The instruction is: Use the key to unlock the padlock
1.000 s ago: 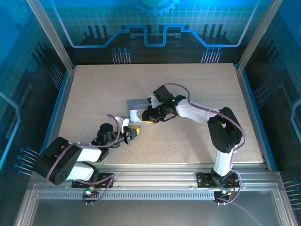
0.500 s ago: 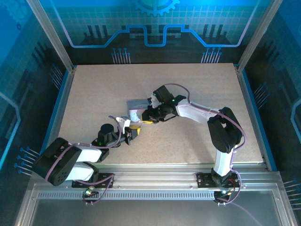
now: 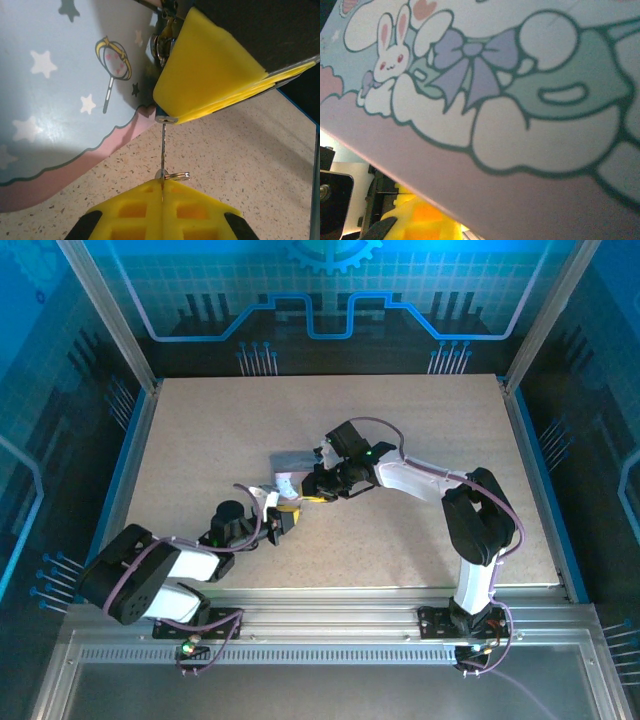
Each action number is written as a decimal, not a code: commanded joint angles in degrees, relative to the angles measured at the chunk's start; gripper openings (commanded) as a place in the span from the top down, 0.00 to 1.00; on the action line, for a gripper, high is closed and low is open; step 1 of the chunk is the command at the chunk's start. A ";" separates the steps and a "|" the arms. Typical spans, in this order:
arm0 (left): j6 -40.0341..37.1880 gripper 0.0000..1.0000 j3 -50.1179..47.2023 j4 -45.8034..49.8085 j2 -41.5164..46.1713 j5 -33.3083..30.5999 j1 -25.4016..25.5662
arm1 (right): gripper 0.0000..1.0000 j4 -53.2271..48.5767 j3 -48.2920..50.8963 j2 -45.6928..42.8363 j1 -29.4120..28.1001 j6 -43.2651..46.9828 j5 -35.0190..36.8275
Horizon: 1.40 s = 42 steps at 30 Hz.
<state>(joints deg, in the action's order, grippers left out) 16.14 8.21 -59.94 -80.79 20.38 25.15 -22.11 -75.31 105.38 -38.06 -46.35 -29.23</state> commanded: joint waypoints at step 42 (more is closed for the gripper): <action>3.21 1.00 -0.76 -5.95 -1.37 3.45 0.42 | 1.00 2.41 1.12 -3.65 1.02 -0.39 -2.39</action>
<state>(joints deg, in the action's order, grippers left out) 20.84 6.61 -68.64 -83.68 23.42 25.19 -21.89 -74.54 104.55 -37.69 -46.54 -29.65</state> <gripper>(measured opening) 0.039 0.194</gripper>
